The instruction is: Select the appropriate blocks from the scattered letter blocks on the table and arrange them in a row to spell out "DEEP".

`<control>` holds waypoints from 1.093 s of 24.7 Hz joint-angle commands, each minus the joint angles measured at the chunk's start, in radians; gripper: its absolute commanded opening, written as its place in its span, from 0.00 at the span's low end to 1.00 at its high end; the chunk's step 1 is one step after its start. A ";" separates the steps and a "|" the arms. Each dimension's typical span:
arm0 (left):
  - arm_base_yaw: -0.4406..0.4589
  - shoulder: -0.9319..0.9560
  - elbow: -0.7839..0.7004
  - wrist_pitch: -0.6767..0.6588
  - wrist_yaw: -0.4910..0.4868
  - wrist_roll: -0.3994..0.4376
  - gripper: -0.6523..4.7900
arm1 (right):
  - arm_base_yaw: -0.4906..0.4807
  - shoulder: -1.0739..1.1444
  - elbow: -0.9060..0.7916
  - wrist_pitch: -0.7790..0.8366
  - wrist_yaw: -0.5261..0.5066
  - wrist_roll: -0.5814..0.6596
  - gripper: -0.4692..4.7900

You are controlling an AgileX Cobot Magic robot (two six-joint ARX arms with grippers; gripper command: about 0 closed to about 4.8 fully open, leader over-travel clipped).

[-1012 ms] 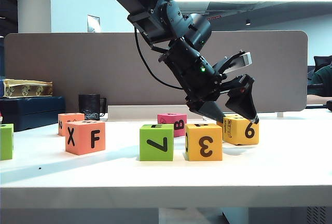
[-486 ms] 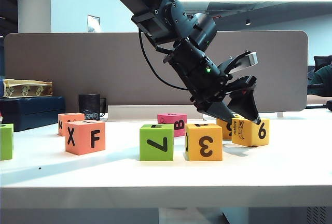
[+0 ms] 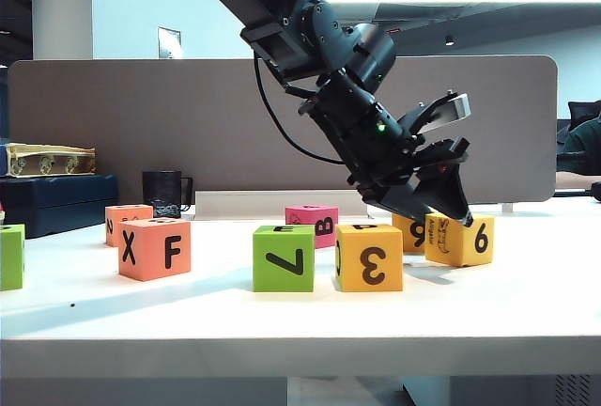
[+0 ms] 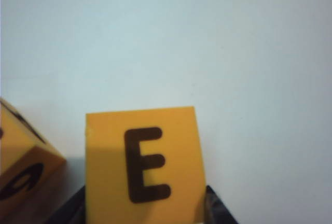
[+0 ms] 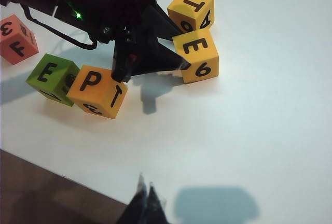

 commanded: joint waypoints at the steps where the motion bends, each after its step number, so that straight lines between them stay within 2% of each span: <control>1: -0.005 0.024 0.004 0.001 -0.028 -0.047 0.60 | 0.000 -0.001 0.005 0.009 -0.001 -0.003 0.09; 7: 0.002 -0.014 0.045 -0.047 -0.087 -0.056 0.60 | 0.000 -0.001 0.005 0.009 -0.001 -0.003 0.09; 13: 0.019 -0.145 0.091 -0.128 -0.169 -0.056 0.60 | 0.000 -0.001 0.005 0.009 -0.001 -0.003 0.09; 15: 0.024 -0.194 0.091 -0.222 -0.211 -0.056 0.60 | 0.000 -0.001 0.005 0.010 -0.001 -0.003 0.09; 18: 0.044 -0.265 0.091 -0.381 -0.332 -0.098 0.60 | 0.000 -0.001 0.005 0.009 -0.001 -0.003 0.09; 24: 0.121 -0.354 0.091 -0.596 -0.346 -0.269 0.60 | 0.001 -0.001 0.005 0.009 -0.002 -0.003 0.09; 27: 0.153 -0.372 0.091 -0.701 -0.344 -0.289 0.60 | 0.001 -0.001 0.005 0.008 -0.003 -0.003 0.09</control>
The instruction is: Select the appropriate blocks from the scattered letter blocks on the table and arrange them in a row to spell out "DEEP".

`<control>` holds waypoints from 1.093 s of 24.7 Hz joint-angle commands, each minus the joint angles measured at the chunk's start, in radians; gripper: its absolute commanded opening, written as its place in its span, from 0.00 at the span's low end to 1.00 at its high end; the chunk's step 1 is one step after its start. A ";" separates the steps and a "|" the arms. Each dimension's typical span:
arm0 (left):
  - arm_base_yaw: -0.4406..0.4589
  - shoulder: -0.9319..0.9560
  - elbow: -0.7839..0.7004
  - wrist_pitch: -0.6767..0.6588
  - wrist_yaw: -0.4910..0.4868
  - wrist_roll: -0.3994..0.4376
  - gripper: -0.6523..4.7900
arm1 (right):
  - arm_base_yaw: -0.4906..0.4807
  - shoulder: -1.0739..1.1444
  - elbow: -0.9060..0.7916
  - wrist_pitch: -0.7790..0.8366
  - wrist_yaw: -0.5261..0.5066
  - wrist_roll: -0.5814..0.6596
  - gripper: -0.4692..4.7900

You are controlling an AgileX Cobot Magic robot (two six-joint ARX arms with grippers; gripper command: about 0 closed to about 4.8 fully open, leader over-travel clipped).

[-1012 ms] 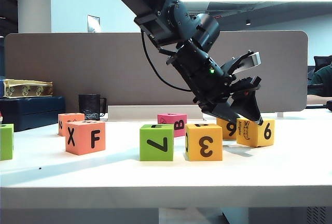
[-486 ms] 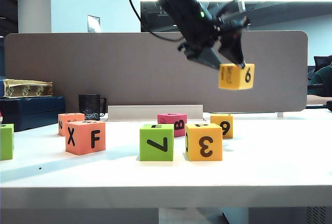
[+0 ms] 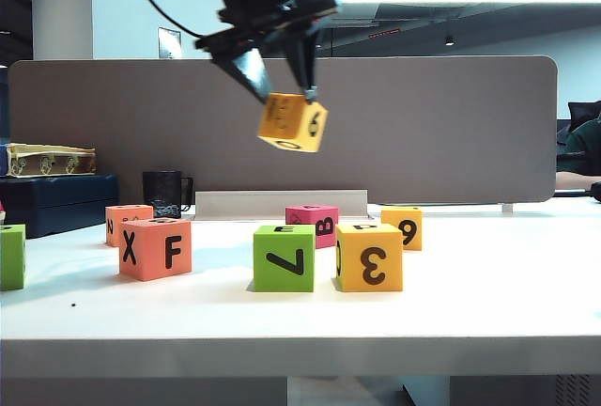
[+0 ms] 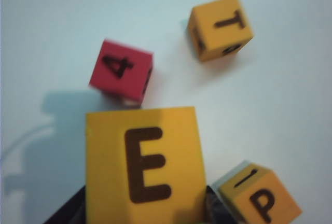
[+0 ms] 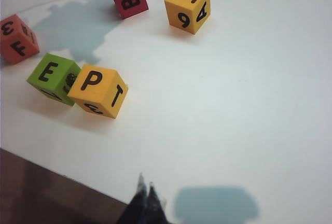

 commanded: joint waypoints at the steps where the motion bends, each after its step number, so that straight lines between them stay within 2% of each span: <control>1: 0.019 -0.018 0.002 -0.099 0.005 -0.023 0.60 | 0.000 -0.001 0.005 0.009 -0.002 -0.002 0.09; 5: 0.048 -0.019 0.002 -0.233 0.008 -0.024 0.60 | 0.000 -0.001 0.005 0.009 -0.002 -0.002 0.09; 14: 0.054 -0.019 -0.003 -0.338 0.023 -0.048 0.60 | 0.000 -0.001 0.005 0.010 -0.002 -0.002 0.09; 19: 0.054 -0.019 -0.027 -0.323 0.024 -0.073 0.60 | 0.000 0.000 0.005 0.010 -0.002 -0.002 0.09; 27: 0.058 -0.019 -0.173 -0.278 0.043 -0.091 0.60 | 0.000 0.000 0.005 0.010 -0.002 -0.002 0.09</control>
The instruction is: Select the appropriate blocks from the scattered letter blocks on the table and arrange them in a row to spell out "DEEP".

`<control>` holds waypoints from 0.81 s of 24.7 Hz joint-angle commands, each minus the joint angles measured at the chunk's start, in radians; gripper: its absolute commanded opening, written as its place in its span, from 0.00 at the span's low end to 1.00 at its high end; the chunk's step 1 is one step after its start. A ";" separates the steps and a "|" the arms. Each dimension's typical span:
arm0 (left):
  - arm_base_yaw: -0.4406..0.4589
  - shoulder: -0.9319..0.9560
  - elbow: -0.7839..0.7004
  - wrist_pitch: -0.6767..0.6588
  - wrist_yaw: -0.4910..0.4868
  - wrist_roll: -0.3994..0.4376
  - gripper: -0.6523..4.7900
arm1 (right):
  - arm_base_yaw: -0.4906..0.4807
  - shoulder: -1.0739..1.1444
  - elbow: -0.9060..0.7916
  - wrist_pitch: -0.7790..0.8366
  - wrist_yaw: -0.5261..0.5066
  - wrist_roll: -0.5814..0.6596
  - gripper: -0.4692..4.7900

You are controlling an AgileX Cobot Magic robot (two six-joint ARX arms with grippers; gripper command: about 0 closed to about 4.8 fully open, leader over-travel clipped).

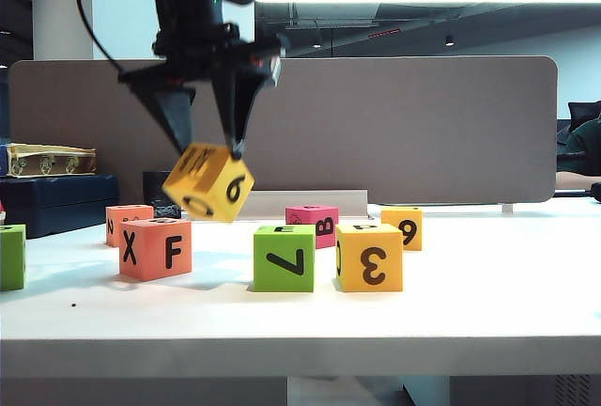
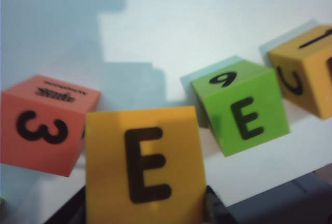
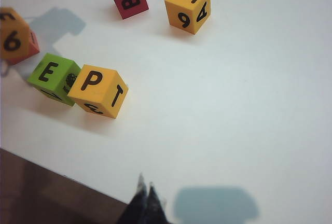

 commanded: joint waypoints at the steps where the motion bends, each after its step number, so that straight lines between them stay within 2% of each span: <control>1: 0.000 -0.005 -0.063 0.055 0.004 -0.022 0.60 | 0.000 0.000 0.005 0.010 -0.002 -0.002 0.09; 7: 0.000 -0.005 -0.121 0.130 0.003 -0.042 0.60 | 0.000 0.000 0.005 0.010 -0.001 -0.002 0.09; 12: 0.000 -0.005 -0.193 0.206 0.000 -0.089 0.60 | 0.000 0.000 0.005 0.009 -0.002 -0.002 0.09; 20: 0.000 -0.005 -0.262 0.204 0.002 -0.110 0.60 | 0.000 0.000 0.005 0.010 -0.001 -0.002 0.09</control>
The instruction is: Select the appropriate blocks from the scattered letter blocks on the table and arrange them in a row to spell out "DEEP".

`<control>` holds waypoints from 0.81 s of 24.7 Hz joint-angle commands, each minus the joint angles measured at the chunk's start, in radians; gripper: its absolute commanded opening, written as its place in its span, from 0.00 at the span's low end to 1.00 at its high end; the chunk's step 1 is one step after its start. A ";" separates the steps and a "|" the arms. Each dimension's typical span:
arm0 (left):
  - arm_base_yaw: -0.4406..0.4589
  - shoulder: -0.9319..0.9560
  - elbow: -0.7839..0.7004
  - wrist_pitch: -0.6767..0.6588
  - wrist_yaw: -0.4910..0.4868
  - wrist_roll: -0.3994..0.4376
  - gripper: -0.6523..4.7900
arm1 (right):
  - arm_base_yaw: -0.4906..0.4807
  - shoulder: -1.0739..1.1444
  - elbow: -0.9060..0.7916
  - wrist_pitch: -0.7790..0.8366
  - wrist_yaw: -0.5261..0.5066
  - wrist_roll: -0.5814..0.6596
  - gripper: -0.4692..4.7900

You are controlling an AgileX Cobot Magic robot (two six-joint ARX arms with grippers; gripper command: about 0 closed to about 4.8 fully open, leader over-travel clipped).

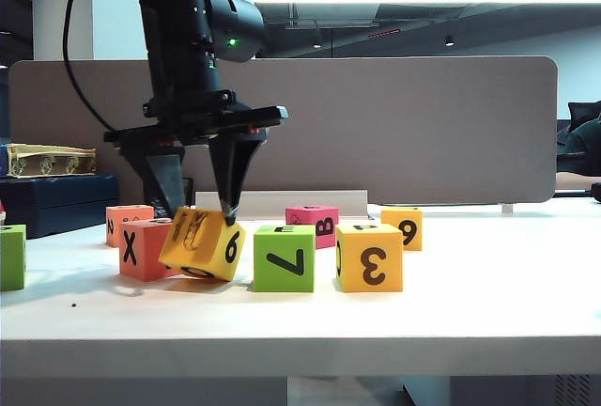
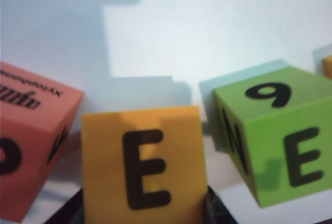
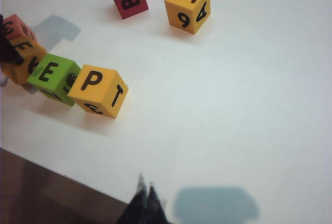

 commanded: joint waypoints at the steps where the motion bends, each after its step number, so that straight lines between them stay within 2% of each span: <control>1: 0.000 0.004 -0.035 -0.002 0.002 -0.007 0.60 | 0.000 -0.001 0.005 0.009 -0.001 -0.003 0.09; 8: 0.000 0.004 -0.084 -0.008 0.017 -0.023 0.61 | 0.000 0.000 0.005 0.010 -0.001 -0.003 0.09; 14: 0.000 -0.002 -0.084 -0.005 0.097 -0.031 0.63 | 0.000 0.000 0.005 0.009 -0.002 -0.003 0.09; 20: 0.000 -0.011 -0.084 -0.013 0.096 -0.037 0.63 | 0.000 -0.001 0.005 0.009 -0.001 -0.003 0.09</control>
